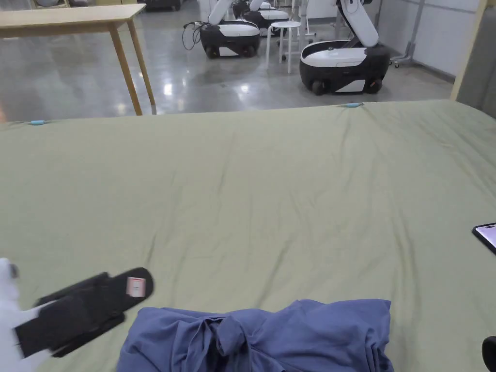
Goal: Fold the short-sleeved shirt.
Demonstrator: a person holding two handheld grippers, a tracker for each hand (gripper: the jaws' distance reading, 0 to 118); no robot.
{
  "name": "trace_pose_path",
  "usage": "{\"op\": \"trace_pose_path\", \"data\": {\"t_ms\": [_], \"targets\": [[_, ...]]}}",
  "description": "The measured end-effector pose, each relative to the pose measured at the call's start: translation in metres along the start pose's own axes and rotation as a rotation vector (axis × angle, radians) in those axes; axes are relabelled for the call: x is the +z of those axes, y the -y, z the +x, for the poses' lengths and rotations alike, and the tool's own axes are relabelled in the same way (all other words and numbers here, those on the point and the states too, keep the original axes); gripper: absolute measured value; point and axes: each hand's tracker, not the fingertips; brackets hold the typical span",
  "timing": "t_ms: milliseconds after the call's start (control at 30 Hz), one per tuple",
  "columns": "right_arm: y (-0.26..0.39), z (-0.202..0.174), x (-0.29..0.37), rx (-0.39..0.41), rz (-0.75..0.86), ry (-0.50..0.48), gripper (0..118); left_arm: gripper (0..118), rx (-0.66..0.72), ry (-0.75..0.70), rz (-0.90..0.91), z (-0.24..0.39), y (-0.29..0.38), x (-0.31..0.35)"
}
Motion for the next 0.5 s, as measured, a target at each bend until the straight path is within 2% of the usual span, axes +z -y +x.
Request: {"op": "trace_pose_path", "data": {"t_ms": [133, 167, 300, 400, 500], "targets": [[-0.003, -0.003, -0.005, 0.006, 0.002, -0.010, 0, 0, -0.079, 0.087, 0.091, 0.027, -0.015, 0.058], [-0.003, -0.005, -0.007, 0.008, 0.003, -0.013, 0, 0, -0.117, 0.068, 0.120, 0.031, -0.015, 0.072], [-0.004, -0.010, -0.011, 0.014, 0.000, -0.036, 0, 0, -0.119, -0.026, 0.119, 0.020, -0.003, 0.105], [-0.005, -0.013, -0.014, 0.023, -0.008, -0.043, 0, 0, -0.062, -0.018, 0.106, -0.001, 0.000, 0.104], [-0.006, -0.017, -0.016, 0.035, -0.010, -0.048, 0, 0, -0.012, 0.055, 0.063, -0.013, 0.005, 0.071]]}}
